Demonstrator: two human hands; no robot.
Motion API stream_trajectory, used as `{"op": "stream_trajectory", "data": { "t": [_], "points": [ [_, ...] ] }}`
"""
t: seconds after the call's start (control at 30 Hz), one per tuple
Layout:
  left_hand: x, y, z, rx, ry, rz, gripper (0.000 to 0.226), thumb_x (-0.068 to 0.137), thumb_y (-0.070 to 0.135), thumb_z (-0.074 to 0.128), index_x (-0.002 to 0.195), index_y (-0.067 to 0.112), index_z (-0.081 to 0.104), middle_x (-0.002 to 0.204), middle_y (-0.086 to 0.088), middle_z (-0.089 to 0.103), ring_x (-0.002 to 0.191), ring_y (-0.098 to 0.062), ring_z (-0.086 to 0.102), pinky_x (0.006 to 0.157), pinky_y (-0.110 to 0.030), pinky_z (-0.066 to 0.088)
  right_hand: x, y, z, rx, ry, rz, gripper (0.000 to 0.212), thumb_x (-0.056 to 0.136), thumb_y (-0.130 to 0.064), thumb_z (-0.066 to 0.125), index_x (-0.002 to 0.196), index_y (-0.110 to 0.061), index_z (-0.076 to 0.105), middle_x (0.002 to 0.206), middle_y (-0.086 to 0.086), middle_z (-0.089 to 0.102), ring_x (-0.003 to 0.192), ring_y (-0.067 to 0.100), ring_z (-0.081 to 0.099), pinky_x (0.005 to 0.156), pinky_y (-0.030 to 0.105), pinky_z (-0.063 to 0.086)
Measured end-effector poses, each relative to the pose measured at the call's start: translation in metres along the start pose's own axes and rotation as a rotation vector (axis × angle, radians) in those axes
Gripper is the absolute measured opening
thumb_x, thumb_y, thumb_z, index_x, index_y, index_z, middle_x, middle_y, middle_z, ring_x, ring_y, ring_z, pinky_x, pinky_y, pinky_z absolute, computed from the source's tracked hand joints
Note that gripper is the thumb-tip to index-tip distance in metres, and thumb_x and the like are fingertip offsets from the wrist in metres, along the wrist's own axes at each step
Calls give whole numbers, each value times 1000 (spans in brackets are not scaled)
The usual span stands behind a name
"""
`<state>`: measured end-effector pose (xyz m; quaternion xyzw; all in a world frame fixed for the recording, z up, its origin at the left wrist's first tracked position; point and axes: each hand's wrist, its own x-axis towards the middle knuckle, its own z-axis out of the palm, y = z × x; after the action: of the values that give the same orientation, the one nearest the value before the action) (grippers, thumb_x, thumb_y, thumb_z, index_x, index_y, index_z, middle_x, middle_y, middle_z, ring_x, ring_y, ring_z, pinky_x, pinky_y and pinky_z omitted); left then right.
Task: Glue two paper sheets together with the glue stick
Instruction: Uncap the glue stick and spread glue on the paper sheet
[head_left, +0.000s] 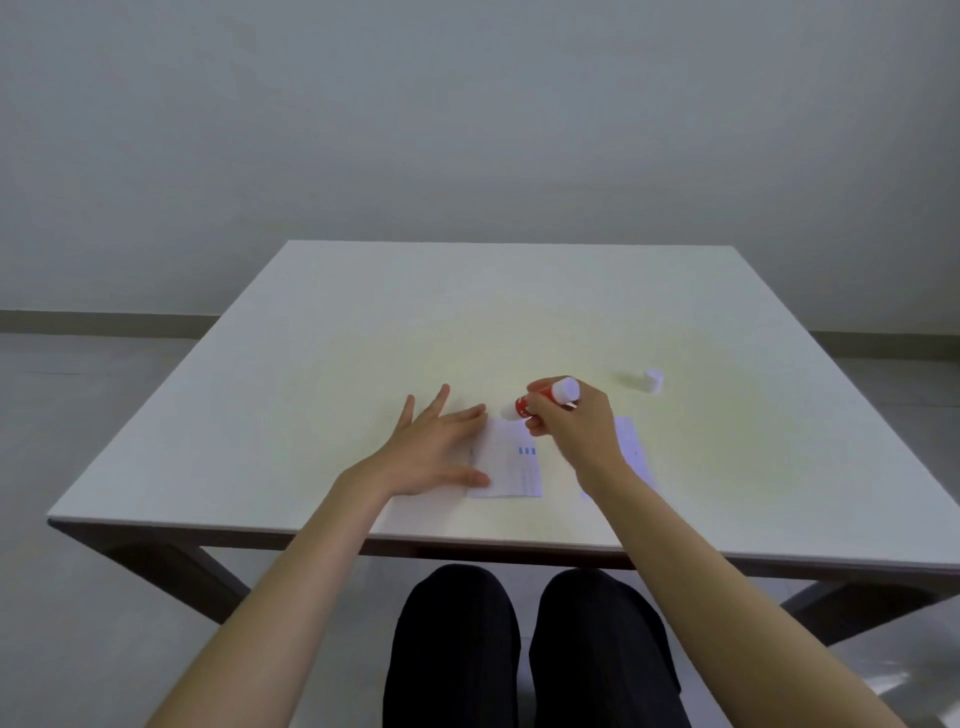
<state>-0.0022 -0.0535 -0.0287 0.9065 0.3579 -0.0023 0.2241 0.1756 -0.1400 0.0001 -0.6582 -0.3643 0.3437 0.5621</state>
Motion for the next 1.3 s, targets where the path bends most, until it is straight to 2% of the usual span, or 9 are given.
{"op": "stream_trajectory", "data": {
  "t": [0.1,0.17,0.27,0.4,0.6,0.77,1.0,1.2,1.3],
  "points": [
    [2,-4,4,34,-6,15,90,78,61,59,151,30,17,160,17,10,148,-18,-14,114,-51,-17,1,2,14,-349,-2,-181,22,75,-12,59,82,9,58,82,29,64,78,42,58,60,34,43],
    [2,-6,6,15,-10,18,91,78,62,58,151,32,14,160,17,8,148,-18,-14,115,-51,-16,1,0,19,-426,7,-263,17,77,-11,60,82,5,62,82,22,67,78,35,59,62,31,43],
    [2,-8,9,-2,-9,25,90,78,63,58,151,36,13,160,19,7,148,-17,-15,116,-51,-15,-1,3,25,-498,-25,-330,16,79,-11,61,82,4,64,83,19,68,80,31,60,71,37,47],
    [3,-10,11,-42,-3,42,86,78,63,58,149,42,16,159,24,7,147,-16,-18,114,-54,-17,-9,8,31,-533,-74,-375,7,80,-10,59,73,-8,62,77,2,63,71,16,54,62,27,40],
    [5,-9,12,-87,5,13,87,76,60,61,148,44,16,158,23,11,146,-14,-18,113,-52,-21,-19,16,27,-471,-217,-345,3,77,-16,64,77,-16,67,80,-4,67,68,0,57,61,9,42],
    [3,-11,10,-48,-29,11,93,77,64,59,152,35,11,159,21,5,147,-17,-17,113,-52,-21,0,11,8,-482,-32,-338,8,81,-11,65,88,-9,69,91,-1,68,82,12,59,71,17,41],
    [3,-9,12,-84,-3,-5,93,74,64,60,151,37,14,158,24,9,147,-14,-16,113,-54,-21,-29,17,14,-454,-262,-376,5,78,-18,65,81,-21,68,84,-9,67,72,3,59,63,14,46],
    [2,-8,9,-31,-45,-4,93,77,64,58,151,35,11,159,23,3,147,-17,-17,112,-55,-21,-5,13,1,-385,-33,-268,9,81,-14,67,90,-12,70,90,-2,68,81,9,61,66,5,41],
    [1,-6,8,-42,-39,-8,93,77,62,60,152,33,11,159,23,3,147,-16,-16,111,-56,-22,-21,18,2,-362,-77,-292,9,77,-13,68,85,-15,69,88,-5,70,79,6,62,68,10,46]
  ]
}}
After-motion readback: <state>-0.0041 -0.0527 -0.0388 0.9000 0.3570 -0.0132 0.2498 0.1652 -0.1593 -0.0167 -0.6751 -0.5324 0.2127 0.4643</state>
